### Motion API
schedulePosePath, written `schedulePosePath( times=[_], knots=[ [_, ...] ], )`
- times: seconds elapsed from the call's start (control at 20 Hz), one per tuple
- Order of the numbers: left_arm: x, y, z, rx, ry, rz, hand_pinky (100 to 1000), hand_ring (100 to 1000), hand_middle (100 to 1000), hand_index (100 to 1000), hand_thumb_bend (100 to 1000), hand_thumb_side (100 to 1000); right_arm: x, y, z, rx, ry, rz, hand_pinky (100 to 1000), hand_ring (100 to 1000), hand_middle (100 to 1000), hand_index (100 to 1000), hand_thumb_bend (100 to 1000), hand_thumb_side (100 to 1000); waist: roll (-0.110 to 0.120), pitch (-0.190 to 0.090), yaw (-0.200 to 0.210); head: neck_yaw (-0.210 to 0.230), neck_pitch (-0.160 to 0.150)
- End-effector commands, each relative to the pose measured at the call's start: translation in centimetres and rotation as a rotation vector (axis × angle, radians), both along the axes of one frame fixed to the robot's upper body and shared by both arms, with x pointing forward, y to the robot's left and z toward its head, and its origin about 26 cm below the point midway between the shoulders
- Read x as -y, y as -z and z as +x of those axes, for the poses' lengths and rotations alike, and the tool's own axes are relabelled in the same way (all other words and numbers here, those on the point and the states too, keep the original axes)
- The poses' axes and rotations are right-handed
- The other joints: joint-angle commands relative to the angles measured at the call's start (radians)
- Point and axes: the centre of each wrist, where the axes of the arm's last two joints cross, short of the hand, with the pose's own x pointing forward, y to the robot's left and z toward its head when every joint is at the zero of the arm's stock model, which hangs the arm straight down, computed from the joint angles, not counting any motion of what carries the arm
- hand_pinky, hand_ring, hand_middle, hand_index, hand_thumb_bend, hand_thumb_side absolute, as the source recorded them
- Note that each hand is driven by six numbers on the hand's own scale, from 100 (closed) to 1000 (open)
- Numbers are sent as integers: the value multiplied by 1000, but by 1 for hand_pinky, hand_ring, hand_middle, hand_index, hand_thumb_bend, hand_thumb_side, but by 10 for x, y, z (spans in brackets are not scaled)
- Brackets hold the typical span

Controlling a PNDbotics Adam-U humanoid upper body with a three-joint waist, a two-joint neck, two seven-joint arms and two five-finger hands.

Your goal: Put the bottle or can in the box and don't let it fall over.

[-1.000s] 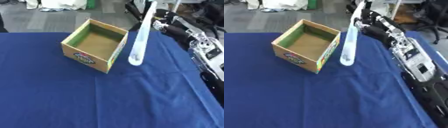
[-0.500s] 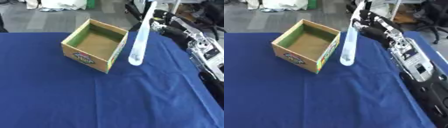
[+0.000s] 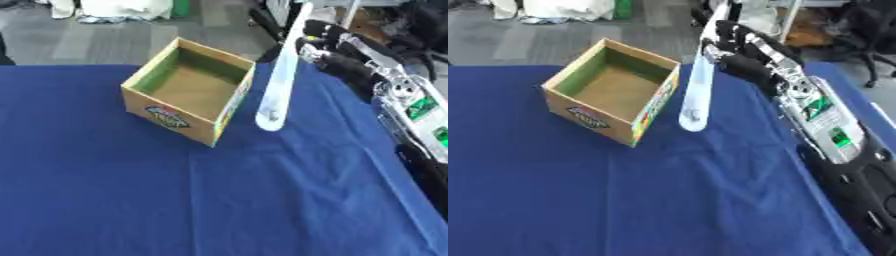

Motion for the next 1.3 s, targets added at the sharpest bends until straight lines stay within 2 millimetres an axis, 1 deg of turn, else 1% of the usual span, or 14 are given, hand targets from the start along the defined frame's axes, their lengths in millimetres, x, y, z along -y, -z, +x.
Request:
schedulePosePath(
  times=[0.05, 0.2, 0.25, 0.3, 0.55, 0.95, 1.3],
  knots=[
    [-2, -12, -1, 28, 0, 33, 915, 1000, 1000, 781, 434, 622, 11, -8, 0, 30, 51, 0, 1000, 1000, 1000, 1000, 100, 439, 3, -18, -1, 3, -10],
    [-2, -12, -1, 29, -2, 33, 915, 1000, 1000, 781, 434, 621, 19, -4, 1, 21, 85, 9, 1000, 1000, 1000, 1000, 100, 436, 4, -18, -1, 6, -14],
    [-2, -12, -2, 29, -3, 32, 915, 1000, 1000, 781, 434, 621, 21, -3, 1, 18, 96, 13, 1000, 1000, 1000, 1000, 100, 451, 4, -18, -2, 5, -15],
    [-2, -12, -2, 29, -3, 32, 915, 1000, 1000, 781, 434, 621, 24, -2, 1, 15, 107, 17, 1000, 1000, 1000, 1000, 100, 434, 4, -18, -2, 5, -15],
    [-3, -11, -2, 27, -5, 34, 915, 1000, 1000, 781, 434, 622, 33, 0, 1, 10, 137, 31, 1000, 1000, 1000, 1000, 100, 433, 4, -17, -5, -2, -17],
    [-3, -11, -2, 28, -4, 35, 915, 1000, 1000, 780, 434, 622, 38, -1, 1, 3, 141, 29, 1000, 1000, 1000, 1000, 100, 444, 4, -15, -3, -3, -20],
    [-2, -12, -1, 30, 0, 36, 915, 1000, 1000, 780, 433, 622, 41, -5, 6, -3, 126, 21, 1000, 1000, 1000, 1000, 100, 452, 4, -10, 0, -5, -23]
  ],
)
